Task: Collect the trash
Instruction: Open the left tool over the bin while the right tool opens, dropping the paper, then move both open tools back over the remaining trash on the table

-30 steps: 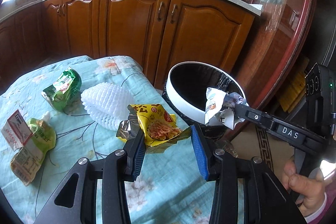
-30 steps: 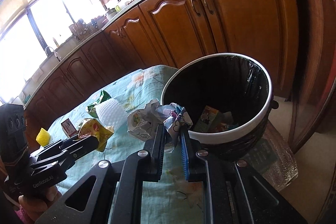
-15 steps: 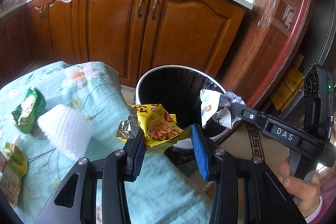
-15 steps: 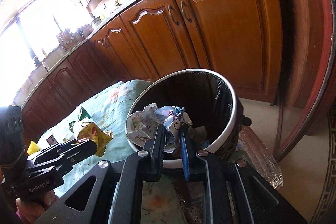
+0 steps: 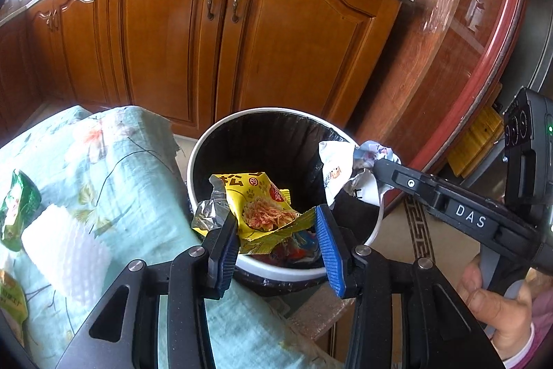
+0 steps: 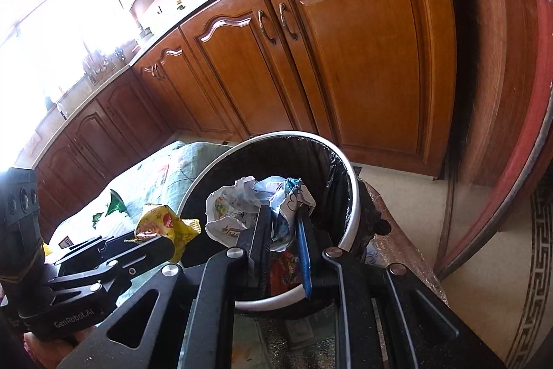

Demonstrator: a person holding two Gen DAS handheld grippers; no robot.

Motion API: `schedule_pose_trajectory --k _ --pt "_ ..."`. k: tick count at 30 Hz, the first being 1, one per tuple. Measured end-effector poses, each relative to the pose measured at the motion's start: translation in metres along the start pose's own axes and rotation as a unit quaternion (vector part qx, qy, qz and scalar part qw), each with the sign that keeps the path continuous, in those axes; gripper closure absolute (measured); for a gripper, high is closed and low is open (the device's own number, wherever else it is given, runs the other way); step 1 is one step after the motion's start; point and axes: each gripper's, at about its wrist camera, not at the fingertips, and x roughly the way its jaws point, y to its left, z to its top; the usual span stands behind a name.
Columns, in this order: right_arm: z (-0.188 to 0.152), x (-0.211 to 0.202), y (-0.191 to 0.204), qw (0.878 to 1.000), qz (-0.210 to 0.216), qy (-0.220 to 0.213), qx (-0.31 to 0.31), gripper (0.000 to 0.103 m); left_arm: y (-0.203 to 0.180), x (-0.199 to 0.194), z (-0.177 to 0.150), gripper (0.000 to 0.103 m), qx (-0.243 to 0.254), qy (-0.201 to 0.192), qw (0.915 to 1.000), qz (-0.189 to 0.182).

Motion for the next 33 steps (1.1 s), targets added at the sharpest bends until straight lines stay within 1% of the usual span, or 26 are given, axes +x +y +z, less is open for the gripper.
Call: schedule_pose_trajectory --k 2,3,5,6,7,8,9,10,11,12,17,19,21,23,27,33 --pt "0.002 0.002 -0.004 1.0 0.001 0.002 0.002 0.089 -0.002 0.007 0.004 0.058 0.002 0.002 1.0 0.004" --pt "0.004 0.003 -0.005 1.0 -0.001 0.003 0.004 0.087 -0.002 0.009 0.005 0.058 0.001 0.003 1.0 0.003" --pt "0.006 0.006 -0.009 1.0 -0.002 0.005 0.007 0.084 -0.002 0.013 0.008 0.054 -0.002 0.004 1.0 0.005" --pt "0.007 0.007 -0.011 1.0 -0.003 0.006 0.009 0.084 -0.002 0.013 0.008 0.051 -0.003 0.004 1.0 0.005" --pt "0.008 0.009 -0.013 1.0 0.0 0.008 0.013 0.081 -0.003 0.014 0.008 0.046 -0.005 0.004 1.0 0.006" --pt "0.009 0.01 -0.015 1.0 0.002 0.01 0.017 0.072 -0.003 0.014 0.009 0.044 -0.006 0.005 0.9999 0.006" --pt "0.01 0.012 -0.017 1.0 0.007 0.011 0.022 0.067 -0.003 0.014 0.008 0.04 -0.007 0.004 0.9999 0.006" --pt "0.01 0.012 -0.018 1.0 0.009 0.011 0.025 0.065 -0.003 0.013 0.008 0.037 -0.007 0.002 1.0 0.005" --pt "0.009 0.012 -0.018 1.0 0.009 0.009 0.025 0.06 -0.002 0.012 0.008 0.036 -0.008 0.0 1.0 0.005" --pt "0.008 0.011 -0.018 1.0 0.011 0.008 0.027 0.057 -0.002 0.01 0.007 0.035 -0.008 -0.001 0.9999 0.007" --pt "0.004 0.007 -0.014 0.999 0.015 0.004 0.03 0.057 0.005 -0.007 -0.005 0.035 -0.015 -0.011 0.9997 0.012" --pt "0.001 0.006 -0.011 0.999 0.018 0.004 0.032 0.053 0.01 -0.017 -0.014 0.034 -0.019 -0.016 0.9996 0.017" --pt "-0.004 0.002 -0.005 0.999 0.024 0.003 0.032 0.046 0.016 -0.026 -0.027 0.034 -0.025 -0.019 0.9992 0.025" --pt "-0.011 -0.001 0.004 0.999 0.028 0.002 0.027 0.043 0.022 -0.036 -0.038 0.034 -0.035 -0.019 0.9988 0.028" --pt "-0.027 -0.005 0.024 0.999 0.042 0.004 0.02 0.04 0.036 -0.056 -0.063 0.034 -0.051 -0.018 0.9978 0.04" --pt "-0.049 -0.009 0.058 0.998 0.066 0.014 0.002 0.04 0.054 -0.089 -0.09 0.034 -0.068 -0.021 0.9958 0.058"
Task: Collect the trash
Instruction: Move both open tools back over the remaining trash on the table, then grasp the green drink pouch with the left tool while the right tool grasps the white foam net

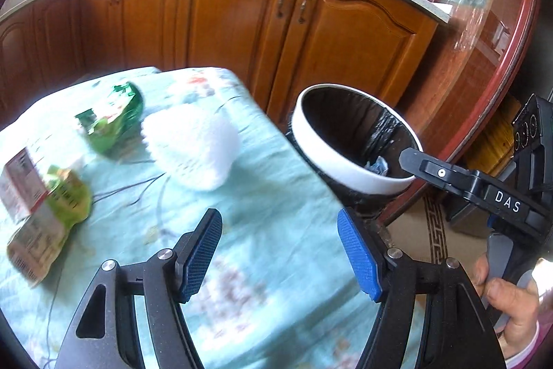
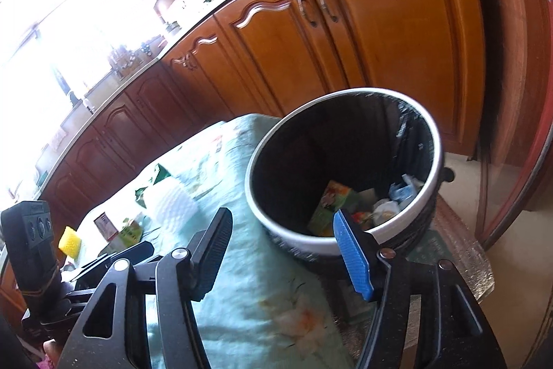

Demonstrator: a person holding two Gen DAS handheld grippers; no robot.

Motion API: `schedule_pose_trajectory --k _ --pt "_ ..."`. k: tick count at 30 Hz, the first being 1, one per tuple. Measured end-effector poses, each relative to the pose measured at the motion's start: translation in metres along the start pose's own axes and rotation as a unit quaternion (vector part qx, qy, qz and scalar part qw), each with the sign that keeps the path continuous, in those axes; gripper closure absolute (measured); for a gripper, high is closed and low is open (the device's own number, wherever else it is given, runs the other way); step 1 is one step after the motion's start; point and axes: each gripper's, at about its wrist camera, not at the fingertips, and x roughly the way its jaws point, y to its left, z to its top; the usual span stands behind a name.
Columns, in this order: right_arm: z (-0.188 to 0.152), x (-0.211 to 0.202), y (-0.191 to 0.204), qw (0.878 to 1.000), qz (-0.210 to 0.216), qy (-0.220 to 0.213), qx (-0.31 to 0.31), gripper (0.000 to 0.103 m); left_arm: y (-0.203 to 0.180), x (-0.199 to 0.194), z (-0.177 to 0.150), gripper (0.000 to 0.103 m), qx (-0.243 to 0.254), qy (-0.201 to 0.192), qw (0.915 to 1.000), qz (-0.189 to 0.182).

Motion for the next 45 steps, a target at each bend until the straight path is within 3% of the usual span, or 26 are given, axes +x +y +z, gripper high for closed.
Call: schedule_pose_trajectory --k 16,29,39,45 --pt "-0.03 0.024 0.07 0.998 0.037 0.032 -0.035 0.04 0.075 -0.049 -0.008 0.034 -0.052 -0.022 0.997 0.053" --pt "-0.023 0.069 0.111 0.994 0.058 0.064 -0.072 0.04 0.127 -0.056 0.01 0.034 -0.052 -0.033 0.9931 0.1" --pt "-0.015 0.104 0.13 0.991 0.056 0.075 -0.095 0.04 0.163 -0.064 -0.008 0.036 -0.066 -0.017 0.9911 0.114" --pt "-0.009 0.126 0.131 0.99 0.043 0.085 -0.104 0.04 0.164 -0.055 -0.02 0.065 -0.053 0.01 0.9929 0.106"
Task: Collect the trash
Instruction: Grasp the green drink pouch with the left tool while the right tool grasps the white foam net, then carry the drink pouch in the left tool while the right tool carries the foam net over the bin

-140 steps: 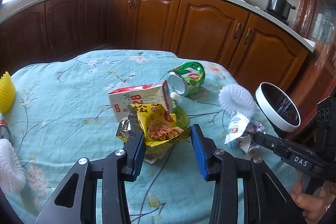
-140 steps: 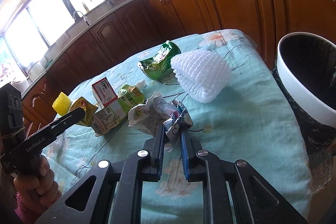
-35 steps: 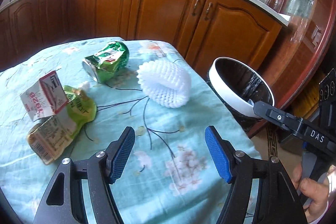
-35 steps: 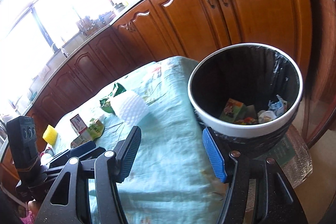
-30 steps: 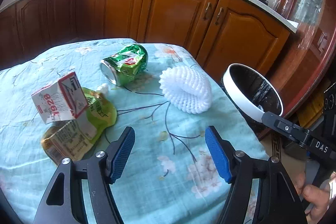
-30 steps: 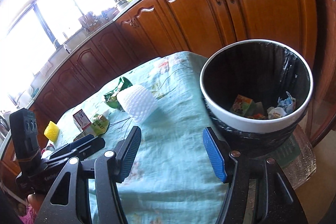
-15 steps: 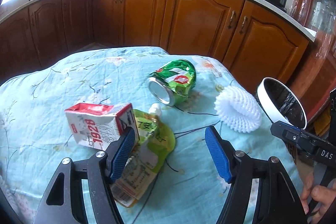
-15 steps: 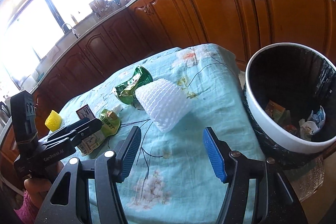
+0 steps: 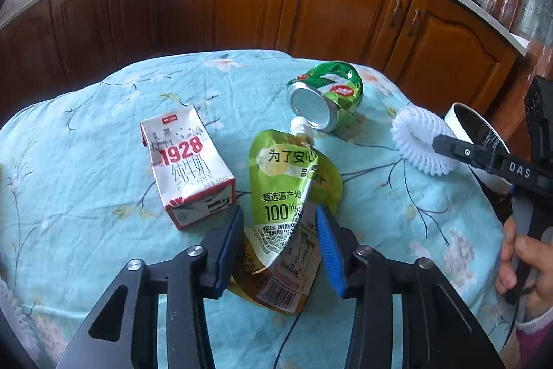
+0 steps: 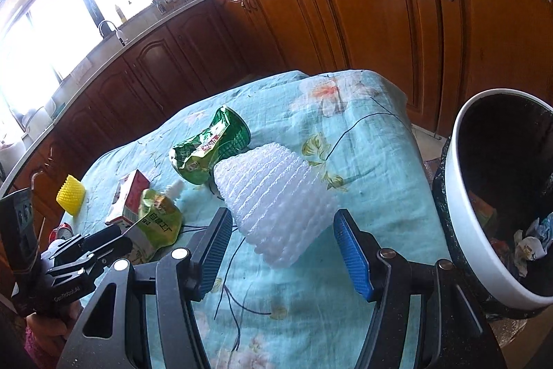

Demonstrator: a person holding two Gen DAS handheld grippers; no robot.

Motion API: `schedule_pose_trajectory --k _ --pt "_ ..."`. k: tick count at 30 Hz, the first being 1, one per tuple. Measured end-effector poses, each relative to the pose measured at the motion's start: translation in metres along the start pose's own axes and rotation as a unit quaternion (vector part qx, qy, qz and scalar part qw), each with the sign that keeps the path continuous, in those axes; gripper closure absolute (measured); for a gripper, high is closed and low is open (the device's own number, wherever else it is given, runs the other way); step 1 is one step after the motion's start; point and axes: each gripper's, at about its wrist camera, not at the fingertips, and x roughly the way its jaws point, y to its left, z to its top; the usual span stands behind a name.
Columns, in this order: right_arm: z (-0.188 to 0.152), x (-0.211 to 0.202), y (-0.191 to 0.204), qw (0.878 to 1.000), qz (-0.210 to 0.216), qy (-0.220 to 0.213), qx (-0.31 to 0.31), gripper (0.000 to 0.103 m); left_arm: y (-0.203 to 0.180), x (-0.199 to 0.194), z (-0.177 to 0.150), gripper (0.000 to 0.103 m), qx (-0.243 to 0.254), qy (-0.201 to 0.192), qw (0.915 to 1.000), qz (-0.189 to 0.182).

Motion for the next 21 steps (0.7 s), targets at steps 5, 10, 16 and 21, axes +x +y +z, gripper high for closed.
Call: schedule_pose_trajectory --k 5,10,16,21 --pt "0.001 0.007 0.001 1.0 -0.007 0.002 -0.009 0.053 -0.011 0.004 0.0 0.082 0.016 0.011 0.9998 -0.009" --pt "-0.003 0.001 0.003 1.0 -0.008 0.0 -0.017 0.076 -0.023 0.004 0.0 0.095 0.024 0.016 0.9992 -0.028" --pt "-0.011 -0.018 -0.002 1.0 -0.001 -0.012 -0.006 0.078 -0.038 -0.001 -0.003 0.097 0.018 0.009 0.9985 -0.051" --pt "-0.017 -0.039 -0.009 1.0 0.002 -0.024 0.005 0.078 -0.06 -0.009 -0.006 0.098 0.028 0.001 0.9972 -0.07"
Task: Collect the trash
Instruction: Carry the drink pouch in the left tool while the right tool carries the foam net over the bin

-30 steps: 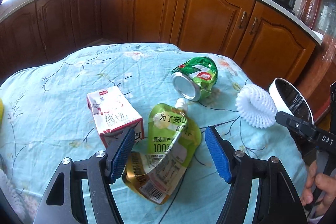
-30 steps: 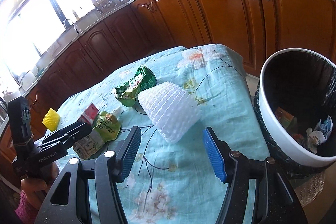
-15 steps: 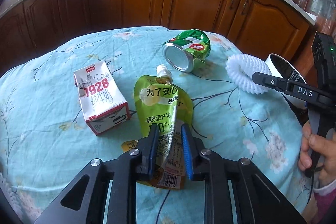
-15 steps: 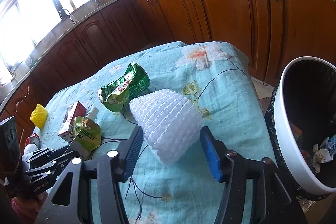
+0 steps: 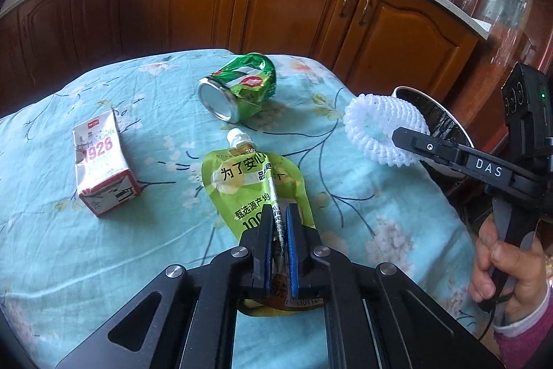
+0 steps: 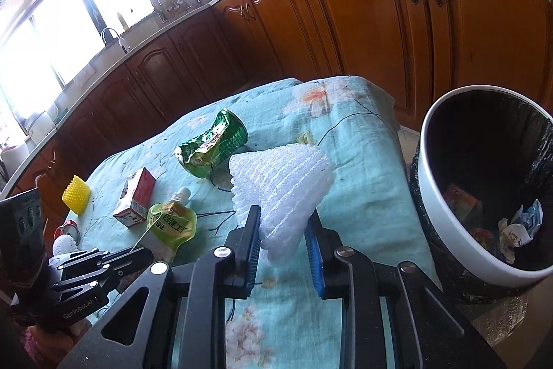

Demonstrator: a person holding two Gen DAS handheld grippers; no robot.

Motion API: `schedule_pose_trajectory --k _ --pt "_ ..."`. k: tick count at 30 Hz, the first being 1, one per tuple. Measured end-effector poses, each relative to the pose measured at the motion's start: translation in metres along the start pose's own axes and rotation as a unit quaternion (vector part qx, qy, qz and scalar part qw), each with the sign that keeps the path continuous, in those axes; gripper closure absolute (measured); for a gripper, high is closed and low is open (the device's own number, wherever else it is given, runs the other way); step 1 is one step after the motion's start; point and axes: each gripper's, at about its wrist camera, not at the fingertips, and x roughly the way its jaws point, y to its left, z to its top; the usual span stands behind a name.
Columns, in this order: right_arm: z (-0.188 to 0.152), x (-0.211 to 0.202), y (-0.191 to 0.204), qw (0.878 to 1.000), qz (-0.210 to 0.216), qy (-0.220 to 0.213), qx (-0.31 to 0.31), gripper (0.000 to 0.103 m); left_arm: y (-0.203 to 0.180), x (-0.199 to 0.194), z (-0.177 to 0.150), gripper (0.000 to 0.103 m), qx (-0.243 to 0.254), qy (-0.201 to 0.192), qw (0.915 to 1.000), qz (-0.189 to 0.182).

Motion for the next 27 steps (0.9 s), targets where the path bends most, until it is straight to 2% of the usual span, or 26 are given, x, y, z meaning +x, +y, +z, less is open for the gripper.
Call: schedule_pose_trajectory --k 15,27 --pt "-0.017 -0.062 -0.036 0.998 -0.016 -0.035 0.041 0.078 -0.064 -0.003 0.005 0.098 0.037 -0.02 0.9982 -0.043" --pt "-0.023 -0.095 -0.074 0.995 -0.043 -0.058 0.069 0.078 -0.101 0.016 0.024 0.098 0.065 -0.025 0.9955 -0.064"
